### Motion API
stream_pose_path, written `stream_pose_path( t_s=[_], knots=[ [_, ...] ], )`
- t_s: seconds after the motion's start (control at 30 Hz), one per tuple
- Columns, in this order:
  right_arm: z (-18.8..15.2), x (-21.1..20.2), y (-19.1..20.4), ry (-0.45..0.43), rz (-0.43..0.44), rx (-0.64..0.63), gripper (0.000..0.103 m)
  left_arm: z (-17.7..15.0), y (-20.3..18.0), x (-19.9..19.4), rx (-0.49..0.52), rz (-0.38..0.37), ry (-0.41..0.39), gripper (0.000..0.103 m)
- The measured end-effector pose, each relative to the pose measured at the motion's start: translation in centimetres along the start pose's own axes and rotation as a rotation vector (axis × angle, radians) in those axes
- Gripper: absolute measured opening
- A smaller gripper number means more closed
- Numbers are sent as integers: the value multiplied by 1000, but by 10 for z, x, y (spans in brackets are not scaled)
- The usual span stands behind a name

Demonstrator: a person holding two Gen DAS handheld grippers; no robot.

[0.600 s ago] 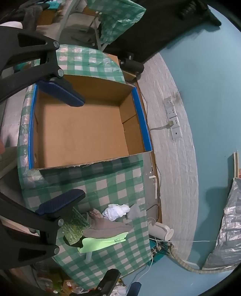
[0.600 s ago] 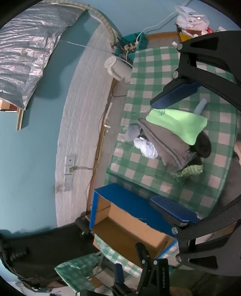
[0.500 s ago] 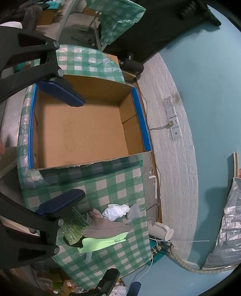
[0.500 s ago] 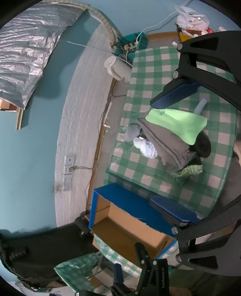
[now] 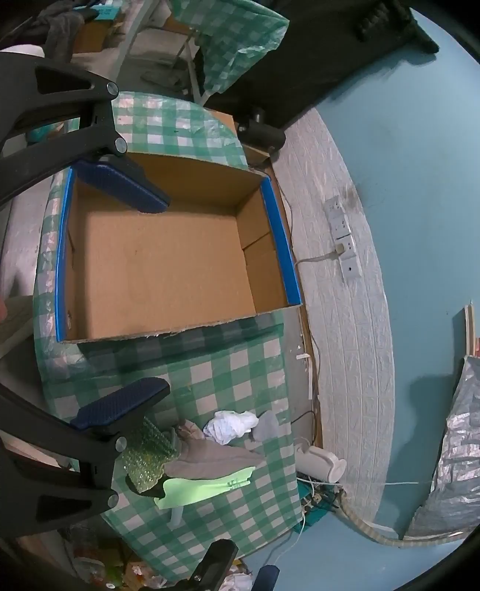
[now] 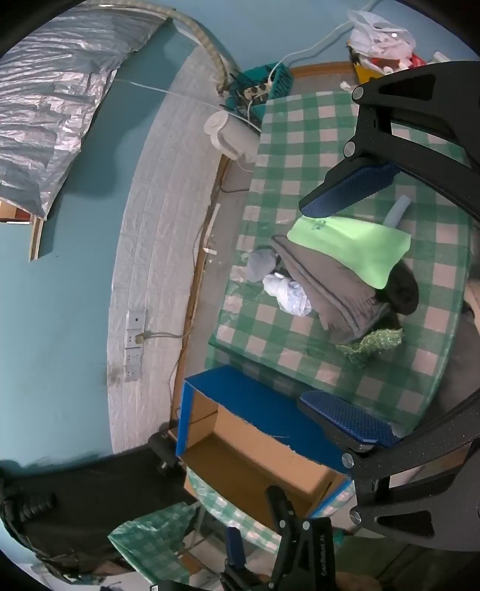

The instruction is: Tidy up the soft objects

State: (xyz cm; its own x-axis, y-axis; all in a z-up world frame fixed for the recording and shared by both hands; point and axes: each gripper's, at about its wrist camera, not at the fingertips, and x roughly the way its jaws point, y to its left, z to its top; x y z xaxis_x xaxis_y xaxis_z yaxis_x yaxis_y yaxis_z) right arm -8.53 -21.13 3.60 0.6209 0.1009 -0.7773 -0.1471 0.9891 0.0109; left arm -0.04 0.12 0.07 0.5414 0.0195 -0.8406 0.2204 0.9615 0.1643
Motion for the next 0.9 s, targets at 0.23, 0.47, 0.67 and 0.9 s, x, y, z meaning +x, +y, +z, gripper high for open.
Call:
stream_pose_path(
  t_s=[0.23,0.47,0.67,0.9],
  knots=[
    [0,2,-1,3,3,6,95,-1,8,2,-7,1,2,92],
    [-2,3,0,4,7,7,95,0,3,2,-5,3,6,92],
    [0,4,-1,7,7,8,95,0,3,2,-4,5,5,92],
    [-1,5,0,8,8,11,95,-2,2,2,0,2,7,92]
  ],
)
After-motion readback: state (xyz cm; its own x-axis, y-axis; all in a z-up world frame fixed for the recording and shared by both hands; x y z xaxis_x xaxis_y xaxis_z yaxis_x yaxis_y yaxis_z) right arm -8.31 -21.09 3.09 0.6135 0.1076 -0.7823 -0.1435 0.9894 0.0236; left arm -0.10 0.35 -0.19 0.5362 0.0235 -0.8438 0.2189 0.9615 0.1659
